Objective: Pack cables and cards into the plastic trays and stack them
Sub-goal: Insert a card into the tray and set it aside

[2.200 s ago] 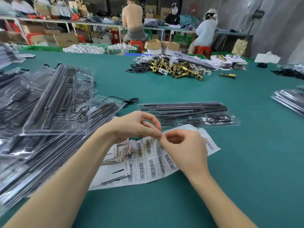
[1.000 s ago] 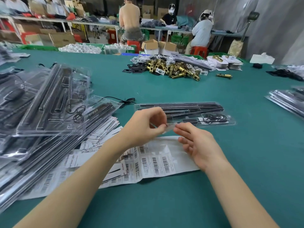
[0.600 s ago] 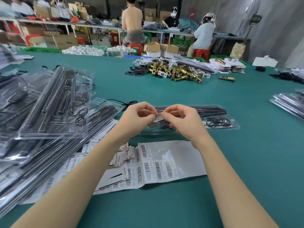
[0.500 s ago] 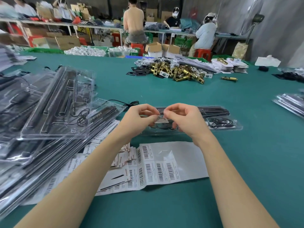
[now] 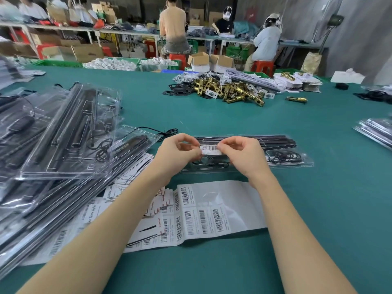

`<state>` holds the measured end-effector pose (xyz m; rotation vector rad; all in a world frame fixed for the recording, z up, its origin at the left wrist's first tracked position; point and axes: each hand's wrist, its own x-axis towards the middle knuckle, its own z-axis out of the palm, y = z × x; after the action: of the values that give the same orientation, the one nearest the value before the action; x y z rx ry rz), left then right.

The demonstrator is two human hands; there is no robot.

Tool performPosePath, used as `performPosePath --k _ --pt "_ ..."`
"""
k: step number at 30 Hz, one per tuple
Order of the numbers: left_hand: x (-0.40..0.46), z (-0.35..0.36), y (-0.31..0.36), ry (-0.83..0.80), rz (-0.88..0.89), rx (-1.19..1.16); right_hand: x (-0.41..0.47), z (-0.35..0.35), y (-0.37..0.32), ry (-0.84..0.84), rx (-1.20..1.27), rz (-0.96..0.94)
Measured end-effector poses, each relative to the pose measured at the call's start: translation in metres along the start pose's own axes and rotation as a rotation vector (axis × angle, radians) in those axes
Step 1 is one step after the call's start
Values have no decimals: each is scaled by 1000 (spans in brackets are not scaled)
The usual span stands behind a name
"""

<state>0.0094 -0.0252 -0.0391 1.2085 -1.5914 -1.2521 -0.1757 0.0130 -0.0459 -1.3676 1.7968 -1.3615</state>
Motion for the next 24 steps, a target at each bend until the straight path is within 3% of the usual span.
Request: performPosePath --k 14,24 --pt "-7 6 5 84 178 396 -3 4 3 -52 -162 -7" --pt "-9 9 11 92 137 517 -6 8 -1 -21 -236 -64"
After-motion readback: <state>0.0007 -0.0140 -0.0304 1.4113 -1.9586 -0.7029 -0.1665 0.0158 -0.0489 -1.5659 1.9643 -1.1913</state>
